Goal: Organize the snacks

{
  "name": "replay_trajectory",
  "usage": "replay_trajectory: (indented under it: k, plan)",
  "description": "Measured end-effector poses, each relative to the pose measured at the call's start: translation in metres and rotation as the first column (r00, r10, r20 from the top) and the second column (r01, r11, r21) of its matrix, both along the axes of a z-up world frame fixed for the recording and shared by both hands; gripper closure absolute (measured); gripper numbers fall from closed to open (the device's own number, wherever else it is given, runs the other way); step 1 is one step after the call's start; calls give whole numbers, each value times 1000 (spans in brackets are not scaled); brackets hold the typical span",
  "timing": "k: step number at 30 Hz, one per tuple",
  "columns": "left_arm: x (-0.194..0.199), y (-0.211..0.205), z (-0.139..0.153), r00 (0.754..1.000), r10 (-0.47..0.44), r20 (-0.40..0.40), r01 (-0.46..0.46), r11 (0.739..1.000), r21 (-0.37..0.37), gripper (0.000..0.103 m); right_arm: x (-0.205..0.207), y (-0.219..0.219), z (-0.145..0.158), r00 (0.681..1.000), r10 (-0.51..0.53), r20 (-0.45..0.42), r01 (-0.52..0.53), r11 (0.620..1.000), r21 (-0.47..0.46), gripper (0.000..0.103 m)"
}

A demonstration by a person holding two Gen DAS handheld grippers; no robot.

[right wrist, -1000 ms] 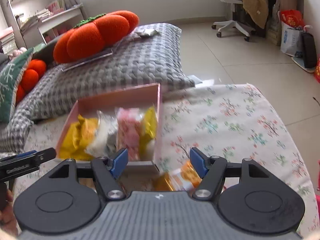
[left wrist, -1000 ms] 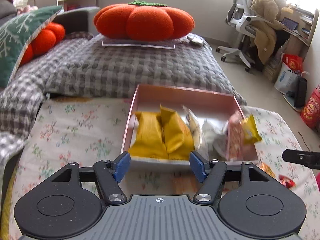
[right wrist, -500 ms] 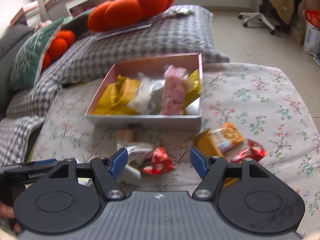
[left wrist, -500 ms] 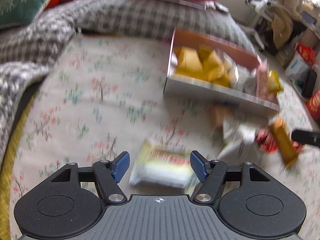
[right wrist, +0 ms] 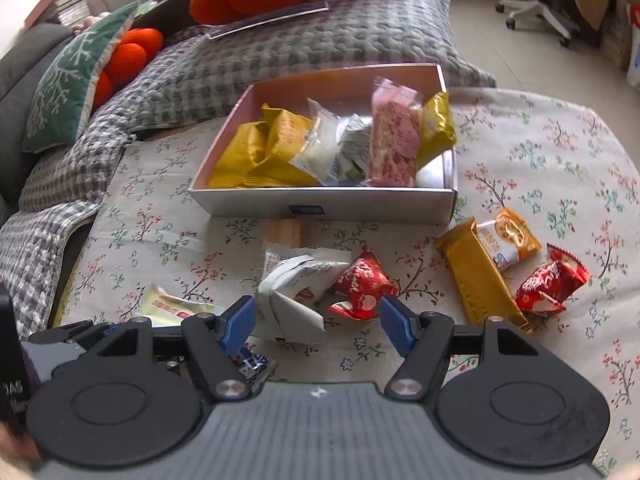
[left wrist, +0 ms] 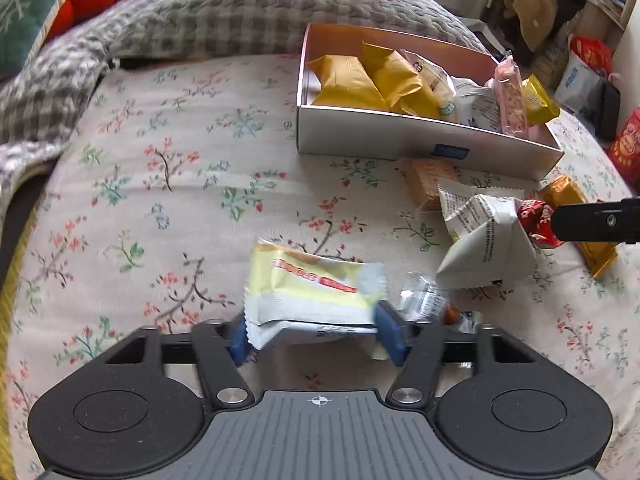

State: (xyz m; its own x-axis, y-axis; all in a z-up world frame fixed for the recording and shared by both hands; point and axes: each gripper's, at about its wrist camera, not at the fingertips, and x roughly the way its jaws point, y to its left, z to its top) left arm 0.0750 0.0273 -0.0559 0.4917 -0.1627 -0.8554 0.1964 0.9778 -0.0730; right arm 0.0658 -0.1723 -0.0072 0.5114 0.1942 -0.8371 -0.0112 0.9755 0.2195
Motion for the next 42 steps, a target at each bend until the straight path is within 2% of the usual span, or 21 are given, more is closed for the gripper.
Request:
replay_trajectory:
  k: [4, 9, 10, 11, 12, 22, 25, 28, 33, 36, 40, 42]
  plan:
    - [4, 5, 0, 1000, 15, 3, -15, 1000, -18, 54, 1, -5, -3, 1000, -22, -6, 22, 998, 58, 39]
    - [6, 10, 3, 999, 50, 6, -50, 998, -32, 58, 3, 5, -10, 1000, 13, -8, -12, 994, 113, 39]
    - [6, 12, 5, 998, 60, 12, -59, 998, -37, 63, 3, 7, -11, 1000, 15, -8, -14, 993, 117, 39]
    - [7, 14, 6, 998, 68, 16, -67, 997, -40, 76, 4, 9, -12, 1000, 15, -7, -15, 993, 120, 39]
    - [8, 16, 6, 997, 77, 14, -76, 996, -43, 83, 5, 10, -13, 1000, 15, -4, -14, 993, 120, 39]
    - [14, 23, 3, 994, 108, -8, -109, 991, -80, 86, 16, 20, -23, 1000, -6, 23, 4, 997, 76, 39]
    - [16, 27, 2, 991, 132, -17, -134, 985, -112, 84, 18, 23, -28, 999, -19, 27, 18, 998, 57, 47]
    - [20, 37, 4, 985, 170, -25, -172, 971, -166, 81, 20, 21, -31, 999, -32, 18, 31, 998, 61, 55]
    - [25, 50, 3, 971, 234, -51, -240, 947, -215, 63, 20, 22, -31, 1000, -25, 6, 24, 999, 35, 76]
    - [28, 55, 1, 964, 256, -71, -266, 932, -247, 56, 18, 27, -26, 1000, -14, 14, 14, 1000, 11, 81]
    - [34, 59, 1, 949, 309, -59, -313, 912, -265, 33, 17, 28, -19, 999, -12, 29, 12, 1000, 8, 86]
    - [39, 57, -2, 948, 312, -59, -316, 910, -268, 29, 16, 29, -19, 999, -8, 33, 8, 1000, -3, 86]
